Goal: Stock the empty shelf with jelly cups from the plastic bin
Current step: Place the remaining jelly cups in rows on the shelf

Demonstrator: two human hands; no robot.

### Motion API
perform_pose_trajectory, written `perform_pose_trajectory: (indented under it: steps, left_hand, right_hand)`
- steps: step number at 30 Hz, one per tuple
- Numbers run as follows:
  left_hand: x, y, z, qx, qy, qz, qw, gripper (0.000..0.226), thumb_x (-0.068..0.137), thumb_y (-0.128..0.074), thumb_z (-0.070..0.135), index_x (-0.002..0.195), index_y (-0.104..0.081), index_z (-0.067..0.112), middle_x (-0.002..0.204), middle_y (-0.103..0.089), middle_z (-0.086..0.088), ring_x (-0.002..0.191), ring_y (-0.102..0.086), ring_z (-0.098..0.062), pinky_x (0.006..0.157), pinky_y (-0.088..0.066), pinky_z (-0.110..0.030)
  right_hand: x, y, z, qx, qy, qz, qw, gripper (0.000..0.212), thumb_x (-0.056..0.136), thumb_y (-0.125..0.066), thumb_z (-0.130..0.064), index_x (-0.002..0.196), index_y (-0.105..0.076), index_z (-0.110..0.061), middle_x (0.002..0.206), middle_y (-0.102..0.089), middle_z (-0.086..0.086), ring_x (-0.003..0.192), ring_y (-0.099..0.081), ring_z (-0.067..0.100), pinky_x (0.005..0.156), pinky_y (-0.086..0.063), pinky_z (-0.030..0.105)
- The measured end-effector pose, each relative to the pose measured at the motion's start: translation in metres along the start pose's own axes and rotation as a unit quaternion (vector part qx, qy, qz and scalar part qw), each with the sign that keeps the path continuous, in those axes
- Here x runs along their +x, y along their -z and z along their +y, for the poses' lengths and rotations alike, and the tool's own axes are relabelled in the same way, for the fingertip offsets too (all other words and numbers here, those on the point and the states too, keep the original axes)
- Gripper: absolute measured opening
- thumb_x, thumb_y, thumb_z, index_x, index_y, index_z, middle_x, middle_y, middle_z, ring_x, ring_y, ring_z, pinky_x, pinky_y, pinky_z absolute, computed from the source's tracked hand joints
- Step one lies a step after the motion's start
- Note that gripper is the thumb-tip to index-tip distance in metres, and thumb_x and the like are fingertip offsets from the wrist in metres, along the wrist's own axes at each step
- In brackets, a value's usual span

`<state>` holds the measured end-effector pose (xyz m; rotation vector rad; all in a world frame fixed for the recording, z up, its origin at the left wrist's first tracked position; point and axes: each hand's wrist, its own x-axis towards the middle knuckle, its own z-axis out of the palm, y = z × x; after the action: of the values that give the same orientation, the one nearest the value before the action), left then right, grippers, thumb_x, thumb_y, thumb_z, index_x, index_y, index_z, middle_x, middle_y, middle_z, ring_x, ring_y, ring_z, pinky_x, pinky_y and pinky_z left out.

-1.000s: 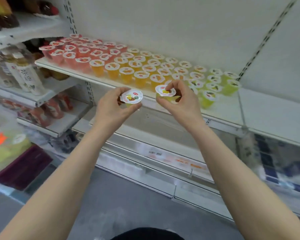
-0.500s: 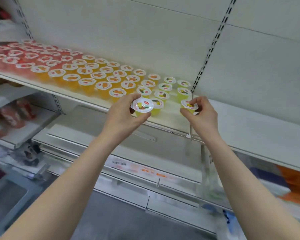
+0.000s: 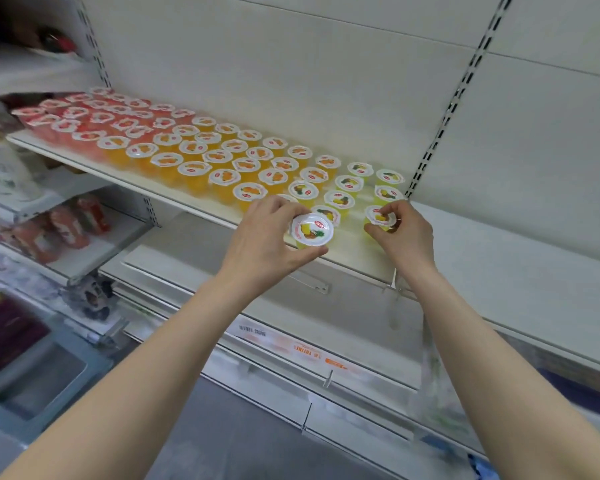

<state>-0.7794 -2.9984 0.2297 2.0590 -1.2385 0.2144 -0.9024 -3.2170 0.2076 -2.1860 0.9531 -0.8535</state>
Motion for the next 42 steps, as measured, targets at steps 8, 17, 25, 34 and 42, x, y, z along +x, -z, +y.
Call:
perform_pose_trajectory:
  steps: [8,17,25,34,42]
  left_hand:
    - [0.016,-0.019,0.017,0.040,-0.041,-0.009,0.998,0.057,0.070,-0.068,0.060,0.115,-0.062,0.026,0.105,-0.061,0.005,0.104,-0.050,-0.021,0.088,-0.043,-0.035]
    - [0.044,-0.061,0.044,0.126,-0.088,-0.047,0.987,0.058,0.069,-0.052,0.063,0.111,-0.066,0.025,0.105,-0.066,0.001,0.111,-0.050,-0.026,0.106,-0.033,-0.049]
    - [0.053,-0.085,0.039,0.164,-0.097,-0.032,0.981,0.059,0.070,-0.065,0.066,0.101,-0.071,0.016,0.102,-0.066,-0.007,0.114,-0.050,-0.033,0.111,-0.028,-0.053]
    - [0.052,-0.083,0.035,0.154,-0.100,-0.036,0.982,0.071,0.071,-0.058,0.073,0.113,-0.067,0.017,0.114,-0.064,-0.006,0.121,-0.048,-0.032,0.113,-0.025,-0.052]
    - [0.058,-0.030,0.000,0.140,-0.098,0.028,0.985,0.056,0.089,-0.044,0.056,0.118,-0.065,0.014,0.113,-0.063,-0.007,0.112,-0.053,-0.030,0.094,-0.043,-0.040]
  right_hand:
    - [0.014,-0.001,0.008,-0.047,0.040,-0.027,0.998,0.031,0.079,-0.074,-0.029,0.102,-0.055,-0.025,0.108,-0.060,-0.001,0.093,-0.055,0.021,0.080,-0.044,0.034]
    - [0.015,0.037,0.019,-0.170,0.146,-0.060,0.973,0.043,0.086,-0.067,-0.026,0.128,-0.059,-0.021,0.129,-0.052,0.004,0.119,-0.047,0.026,0.099,-0.038,0.039]
    - [0.025,0.053,0.023,-0.191,0.150,-0.018,0.970,0.037,0.092,-0.059,-0.025,0.128,-0.058,-0.017,0.130,-0.054,0.005,0.119,-0.047,0.028,0.100,-0.036,0.039]
    - [0.031,0.049,0.007,-0.206,0.190,-0.018,0.960,0.036,0.094,-0.057,-0.024,0.128,-0.058,-0.014,0.130,-0.054,0.007,0.119,-0.047,0.029,0.099,-0.035,0.040]
    - [0.032,0.030,-0.038,-0.253,0.271,-0.003,0.929,0.042,0.093,-0.048,-0.030,0.127,-0.060,-0.009,0.123,-0.059,0.013,0.112,-0.053,0.036,0.095,-0.041,0.045]
